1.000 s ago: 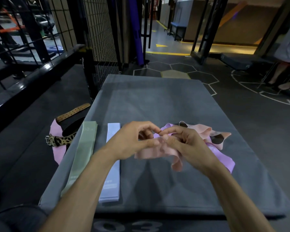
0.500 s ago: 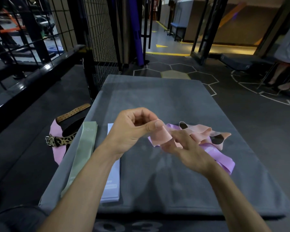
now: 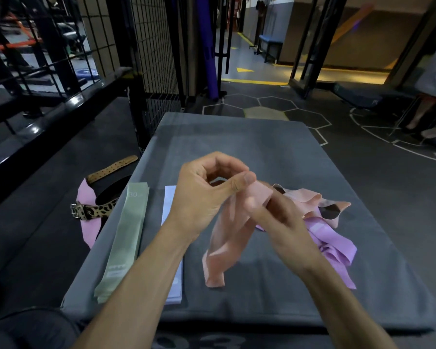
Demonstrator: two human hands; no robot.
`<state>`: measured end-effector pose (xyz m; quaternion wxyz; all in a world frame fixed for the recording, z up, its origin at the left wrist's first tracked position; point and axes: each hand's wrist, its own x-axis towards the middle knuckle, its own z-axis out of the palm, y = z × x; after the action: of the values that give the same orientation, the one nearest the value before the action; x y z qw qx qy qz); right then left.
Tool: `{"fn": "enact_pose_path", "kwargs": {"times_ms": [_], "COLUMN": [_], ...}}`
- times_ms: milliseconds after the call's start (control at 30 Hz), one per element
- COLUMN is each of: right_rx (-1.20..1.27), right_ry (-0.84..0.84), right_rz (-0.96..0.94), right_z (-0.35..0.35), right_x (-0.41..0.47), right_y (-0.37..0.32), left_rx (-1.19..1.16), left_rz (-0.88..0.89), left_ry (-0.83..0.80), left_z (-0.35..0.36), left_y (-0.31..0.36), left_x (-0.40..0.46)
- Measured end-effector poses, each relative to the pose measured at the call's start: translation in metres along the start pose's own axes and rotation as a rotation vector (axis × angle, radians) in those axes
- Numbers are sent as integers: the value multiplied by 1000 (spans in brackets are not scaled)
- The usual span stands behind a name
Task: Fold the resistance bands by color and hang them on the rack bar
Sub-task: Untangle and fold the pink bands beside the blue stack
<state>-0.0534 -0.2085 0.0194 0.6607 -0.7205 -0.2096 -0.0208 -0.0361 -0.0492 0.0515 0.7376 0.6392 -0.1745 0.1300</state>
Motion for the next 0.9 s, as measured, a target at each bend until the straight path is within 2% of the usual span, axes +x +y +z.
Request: {"fn": "enact_pose_path", "kwargs": {"times_ms": [67, 167, 333, 467, 533, 633, 700, 800, 900], "right_rx": [-1, -3, 90, 264, 405, 563, 488, 323, 393], "right_ry": [71, 91, 102, 102, 61, -126, -180, -125, -134], "right_rz": [-26, -8, 145, 229, 245, 181, 161, 181, 243], "right_z": [6, 5, -1, -1, -2, 0, 2, 6, 7], "right_x": [1, 2, 4, 8, 8, 6, 1, -2, -1], "right_y": [1, -4, 0, 4, 3, -4, -6, -3, -7], "left_rx": [58, 191, 360, 371, 366, 284, 286, 380, 404], "left_rz": [12, 30, 14, 31, 55, 42, 71, 122, 26], "left_ry": [19, 0, -209, -236, -220, -177, -133, -72, -132], "left_z": [0, -7, -24, -24, -22, -16, -12, -11, -16], "left_y": [-1, -2, 0, 3, 6, 12, 14, 10, 5], "left_x": [0, 2, 6, 6, 6, 7, 8, 11, 12]}}
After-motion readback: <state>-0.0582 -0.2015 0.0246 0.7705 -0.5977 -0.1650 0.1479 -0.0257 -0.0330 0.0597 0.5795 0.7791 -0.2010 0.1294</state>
